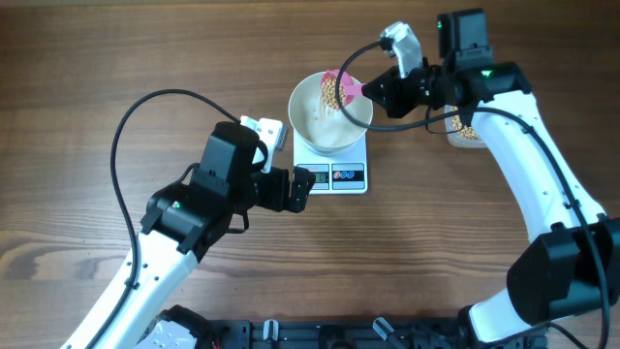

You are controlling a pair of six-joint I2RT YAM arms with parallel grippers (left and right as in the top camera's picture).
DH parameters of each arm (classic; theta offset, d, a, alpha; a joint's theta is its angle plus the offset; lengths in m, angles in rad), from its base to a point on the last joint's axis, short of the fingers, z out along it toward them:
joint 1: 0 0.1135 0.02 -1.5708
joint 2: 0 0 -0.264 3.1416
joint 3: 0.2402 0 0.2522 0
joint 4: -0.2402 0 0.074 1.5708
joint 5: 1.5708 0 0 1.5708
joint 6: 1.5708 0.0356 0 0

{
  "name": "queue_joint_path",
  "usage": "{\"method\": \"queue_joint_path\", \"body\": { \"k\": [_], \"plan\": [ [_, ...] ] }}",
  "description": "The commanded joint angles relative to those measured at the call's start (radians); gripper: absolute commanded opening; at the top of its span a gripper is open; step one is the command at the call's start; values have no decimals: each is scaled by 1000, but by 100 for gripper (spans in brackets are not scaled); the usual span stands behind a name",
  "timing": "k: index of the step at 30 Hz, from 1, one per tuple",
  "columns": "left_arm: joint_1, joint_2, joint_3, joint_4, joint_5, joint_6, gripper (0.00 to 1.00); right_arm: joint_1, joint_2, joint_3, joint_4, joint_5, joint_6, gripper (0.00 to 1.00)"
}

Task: Scoop item into bowl and weigh 150g on scale
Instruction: 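Tip the scoop with the right gripper to pour soybeans into the bowl, then return the empty scoop with the right gripper to the soybean tub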

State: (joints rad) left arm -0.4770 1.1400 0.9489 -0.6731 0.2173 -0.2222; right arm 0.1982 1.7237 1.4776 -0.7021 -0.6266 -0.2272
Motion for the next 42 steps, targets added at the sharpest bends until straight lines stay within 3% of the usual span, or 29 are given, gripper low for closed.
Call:
{"method": "queue_joint_path", "body": {
  "k": [1, 24, 29, 42],
  "plan": [
    [-3, 6, 0, 3, -2, 5, 100, 39, -19, 12, 2, 145, -91, 4],
    [-3, 6, 0, 3, -2, 5, 100, 207, -132, 13, 6, 502, -279, 4],
    [-3, 6, 0, 3, -2, 5, 100, 240, -154, 13, 6, 528, -352, 4],
    [-3, 6, 0, 3, -2, 5, 100, 304, -157, 13, 2, 603, -373, 4]
  ]
}}
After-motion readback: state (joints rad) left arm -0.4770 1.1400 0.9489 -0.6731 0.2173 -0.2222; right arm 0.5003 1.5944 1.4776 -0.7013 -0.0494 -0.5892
